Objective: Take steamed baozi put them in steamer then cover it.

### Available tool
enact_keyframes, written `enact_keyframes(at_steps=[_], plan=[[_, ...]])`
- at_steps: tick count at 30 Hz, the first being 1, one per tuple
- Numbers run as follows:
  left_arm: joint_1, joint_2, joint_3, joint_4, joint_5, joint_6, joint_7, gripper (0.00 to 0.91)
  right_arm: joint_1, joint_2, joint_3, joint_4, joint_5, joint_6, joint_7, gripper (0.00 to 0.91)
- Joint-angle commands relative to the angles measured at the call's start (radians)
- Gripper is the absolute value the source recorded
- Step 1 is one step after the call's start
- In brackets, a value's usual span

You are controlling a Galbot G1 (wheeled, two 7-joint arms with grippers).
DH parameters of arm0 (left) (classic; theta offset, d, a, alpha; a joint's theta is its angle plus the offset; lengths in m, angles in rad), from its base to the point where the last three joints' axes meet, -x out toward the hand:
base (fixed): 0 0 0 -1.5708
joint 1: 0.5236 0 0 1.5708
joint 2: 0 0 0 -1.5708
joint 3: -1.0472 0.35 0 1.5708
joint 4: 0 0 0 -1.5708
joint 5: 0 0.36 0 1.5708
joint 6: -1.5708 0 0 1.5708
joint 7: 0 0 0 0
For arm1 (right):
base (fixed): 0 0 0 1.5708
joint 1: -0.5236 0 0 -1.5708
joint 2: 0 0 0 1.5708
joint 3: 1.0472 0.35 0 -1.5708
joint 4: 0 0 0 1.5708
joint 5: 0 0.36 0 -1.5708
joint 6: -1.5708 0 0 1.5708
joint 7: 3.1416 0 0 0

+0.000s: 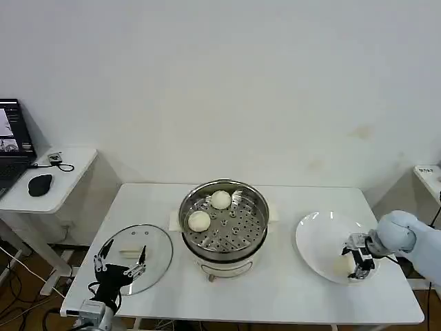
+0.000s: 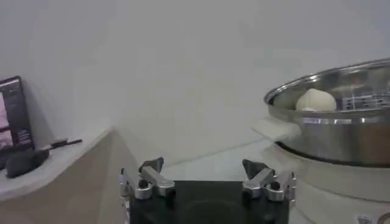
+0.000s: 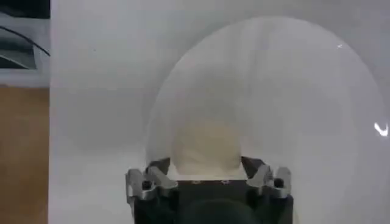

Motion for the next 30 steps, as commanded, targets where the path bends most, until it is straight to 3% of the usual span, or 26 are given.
enact_keyframes(at_steps=[1,8,12,17,25,30], plan=[[0.000,0.000,0.001,-0.002,0.001,0.000,0.000,0.907,0.006,0.008,0.007,-0.003,0.002,-0.007,-0.009,0.685],[0.005,0.001,-0.002,-0.010,-0.001,-0.002,0.000,0.907,0.085,-0.026,-0.012,0.033,0.020,-0.003,-0.046,0.665],[0.002,0.002,-0.003,-0.009,-0.003,-0.003,0.000,0.907,0.255,-0.047,-0.109,0.048,0.036,0.012,-0.067,0.665],[-0.002,0.003,0.000,-0.006,-0.004,-0.003,0.000,0.907,0.407,-0.045,-0.112,0.057,0.079,0.025,-0.095,0.665],[-0.007,0.017,-0.009,-0.011,-0.015,-0.002,0.001,0.907,0.764,0.050,-0.309,0.070,0.172,0.019,-0.122,0.675],[-0.011,0.014,-0.014,-0.008,-0.018,-0.002,0.000,0.907,0.918,0.181,-0.430,0.077,0.217,0.009,-0.124,0.675]])
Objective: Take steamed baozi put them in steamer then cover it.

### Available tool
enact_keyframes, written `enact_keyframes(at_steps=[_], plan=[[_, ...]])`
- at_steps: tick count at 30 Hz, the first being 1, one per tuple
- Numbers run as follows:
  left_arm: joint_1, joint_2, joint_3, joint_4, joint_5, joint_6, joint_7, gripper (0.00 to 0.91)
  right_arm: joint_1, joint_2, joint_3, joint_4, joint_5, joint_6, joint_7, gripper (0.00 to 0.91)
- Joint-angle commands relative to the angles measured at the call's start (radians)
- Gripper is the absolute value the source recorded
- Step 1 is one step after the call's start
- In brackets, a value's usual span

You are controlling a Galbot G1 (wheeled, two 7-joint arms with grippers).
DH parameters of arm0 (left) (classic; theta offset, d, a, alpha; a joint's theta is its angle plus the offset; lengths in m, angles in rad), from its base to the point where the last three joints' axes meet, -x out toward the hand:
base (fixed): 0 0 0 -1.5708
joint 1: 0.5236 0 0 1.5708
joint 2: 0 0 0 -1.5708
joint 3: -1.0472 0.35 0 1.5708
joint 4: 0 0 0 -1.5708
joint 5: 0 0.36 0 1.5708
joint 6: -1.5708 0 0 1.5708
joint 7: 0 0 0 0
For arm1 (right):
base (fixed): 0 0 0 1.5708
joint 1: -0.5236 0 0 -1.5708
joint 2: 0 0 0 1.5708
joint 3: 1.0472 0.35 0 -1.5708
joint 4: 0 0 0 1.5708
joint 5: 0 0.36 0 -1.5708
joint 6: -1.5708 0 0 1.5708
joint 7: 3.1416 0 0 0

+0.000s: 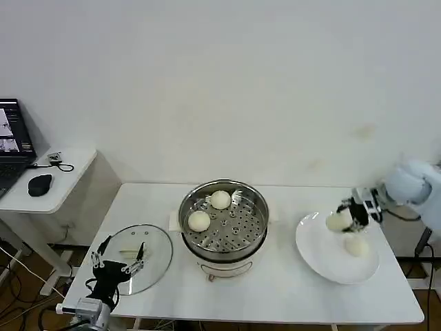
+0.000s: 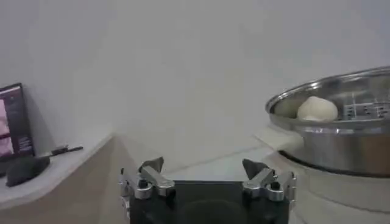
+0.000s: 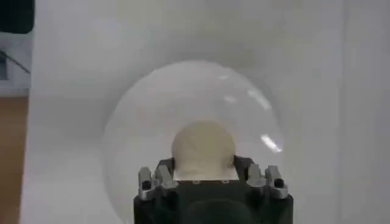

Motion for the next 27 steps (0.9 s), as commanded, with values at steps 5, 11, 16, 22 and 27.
enact_keyframes(at_steps=[5,11,16,22,27], plan=[[0.000,-0.006,-0.004,0.003,-0.001,-0.001,0.001,0.907,0.415,0.314,-0.244,0.016,0.117,-0.030,-0.011,0.675],[0.008,-0.001,-0.019,0.000,-0.001,0.000,0.000,0.907,0.379,0.475,-0.246,-0.024,0.115,-0.034,-0.005,0.675],[0.012,0.001,-0.031,-0.009,-0.004,0.003,0.000,0.907,0.307,0.639,-0.236,-0.094,0.101,0.004,-0.006,0.675],[0.018,0.000,-0.039,-0.017,-0.002,0.004,0.000,0.907,0.230,0.728,-0.257,-0.114,0.052,0.096,-0.047,0.675],[0.023,-0.003,-0.049,-0.021,-0.002,0.004,0.000,0.907,0.188,0.739,-0.289,-0.094,0.012,0.169,-0.072,0.675]])
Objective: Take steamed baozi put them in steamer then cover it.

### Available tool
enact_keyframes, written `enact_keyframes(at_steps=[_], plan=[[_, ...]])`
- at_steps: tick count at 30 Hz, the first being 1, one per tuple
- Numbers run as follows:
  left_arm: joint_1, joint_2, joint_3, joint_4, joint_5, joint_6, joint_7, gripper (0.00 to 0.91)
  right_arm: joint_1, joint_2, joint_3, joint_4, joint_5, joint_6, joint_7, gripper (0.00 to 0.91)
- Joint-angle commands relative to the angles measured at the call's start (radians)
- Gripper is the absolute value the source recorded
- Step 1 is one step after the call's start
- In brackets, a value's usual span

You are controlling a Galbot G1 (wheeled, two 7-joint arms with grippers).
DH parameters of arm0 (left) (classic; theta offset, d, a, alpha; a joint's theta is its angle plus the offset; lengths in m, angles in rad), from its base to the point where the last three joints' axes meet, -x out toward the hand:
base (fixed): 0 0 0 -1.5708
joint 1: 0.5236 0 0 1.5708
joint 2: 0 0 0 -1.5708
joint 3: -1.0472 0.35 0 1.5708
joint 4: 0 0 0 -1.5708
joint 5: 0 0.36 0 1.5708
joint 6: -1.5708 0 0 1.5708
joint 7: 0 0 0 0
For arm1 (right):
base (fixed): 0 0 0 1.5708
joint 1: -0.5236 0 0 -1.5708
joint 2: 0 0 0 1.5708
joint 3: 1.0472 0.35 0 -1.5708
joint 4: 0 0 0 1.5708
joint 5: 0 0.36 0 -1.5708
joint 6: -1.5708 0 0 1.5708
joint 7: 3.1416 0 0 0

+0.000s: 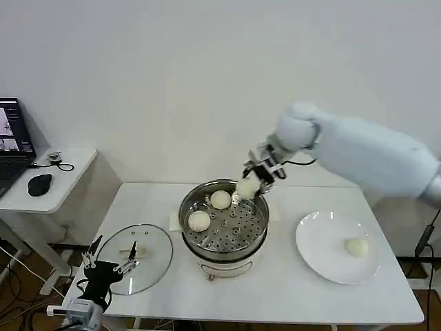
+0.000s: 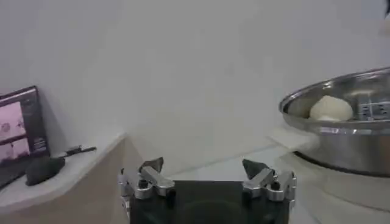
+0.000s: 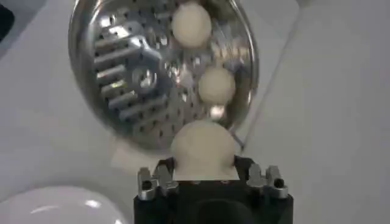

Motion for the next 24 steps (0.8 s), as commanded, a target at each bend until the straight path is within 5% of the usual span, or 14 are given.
enact_keyframes(at_steps=[1,24], plan=[[0.002,0.001,-0.004,-0.002,0.000,0.000,0.000,0.907,-0.066,0.160,-0.056,-0.013,-0.046,0.121,-0.036,0.675],[0.011,-0.012,-0.012,-0.003,0.001,-0.006,0.000,0.907,-0.089,0.114,-0.105,0.075,-0.047,0.174,-0.053,0.705]])
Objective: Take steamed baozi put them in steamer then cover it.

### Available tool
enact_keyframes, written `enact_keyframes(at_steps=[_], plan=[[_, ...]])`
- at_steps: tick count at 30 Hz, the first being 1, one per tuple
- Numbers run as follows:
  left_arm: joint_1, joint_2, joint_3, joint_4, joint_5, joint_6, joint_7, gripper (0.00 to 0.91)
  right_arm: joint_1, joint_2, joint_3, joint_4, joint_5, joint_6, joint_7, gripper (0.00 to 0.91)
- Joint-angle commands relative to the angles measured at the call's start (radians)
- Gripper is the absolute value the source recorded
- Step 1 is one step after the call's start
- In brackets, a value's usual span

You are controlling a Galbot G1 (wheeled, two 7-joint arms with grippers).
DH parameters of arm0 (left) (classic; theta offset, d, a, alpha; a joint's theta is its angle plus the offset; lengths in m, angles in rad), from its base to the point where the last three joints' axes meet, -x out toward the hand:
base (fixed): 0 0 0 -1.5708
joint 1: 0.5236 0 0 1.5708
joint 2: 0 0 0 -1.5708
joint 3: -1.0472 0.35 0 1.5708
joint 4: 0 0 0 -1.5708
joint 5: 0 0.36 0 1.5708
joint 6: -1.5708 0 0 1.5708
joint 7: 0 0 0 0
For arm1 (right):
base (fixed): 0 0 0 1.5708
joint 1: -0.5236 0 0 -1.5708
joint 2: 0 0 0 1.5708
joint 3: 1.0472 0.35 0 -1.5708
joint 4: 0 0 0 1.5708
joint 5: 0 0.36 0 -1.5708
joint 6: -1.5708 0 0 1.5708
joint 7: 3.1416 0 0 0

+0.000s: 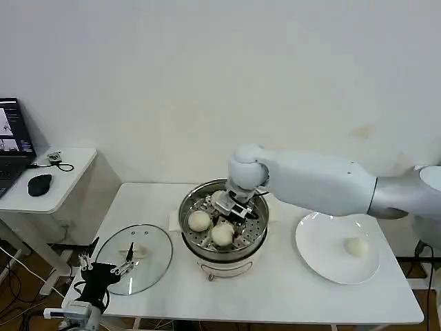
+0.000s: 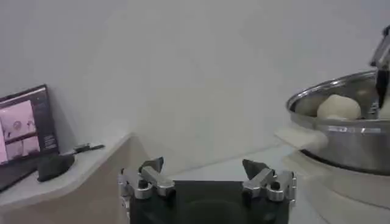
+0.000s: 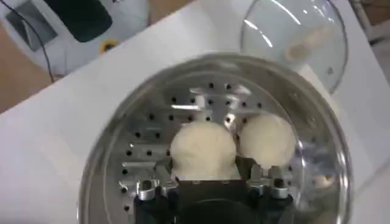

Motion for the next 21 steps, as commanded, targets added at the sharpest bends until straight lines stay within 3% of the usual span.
enact_keyframes(at_steps=[1,8,9,10,21], plan=[[0.000,0.000,0.000,0.000,0.001,-0.001,0.000,0.907,-0.011,0.005,-0.018,0.022,-0.001,0.024,-0.007,0.705],[-0.001,-0.001,0.000,0.002,0.001,-0.002,0.000,0.907,0.000,-0.013,-0.020,0.031,-0.002,0.032,-0.015,0.736],[-0.002,-0.001,0.001,0.003,0.001,-0.002,0.000,0.907,0.001,-0.014,-0.020,0.030,-0.001,0.033,-0.012,0.856],[-0.003,-0.001,0.001,0.003,0.001,-0.002,0.000,0.907,0.003,-0.018,-0.019,0.029,0.003,0.035,-0.011,0.907],[-0.011,0.002,0.011,0.008,0.001,-0.002,-0.001,0.907,0.058,-0.092,0.013,0.047,0.069,0.013,0.010,0.907]])
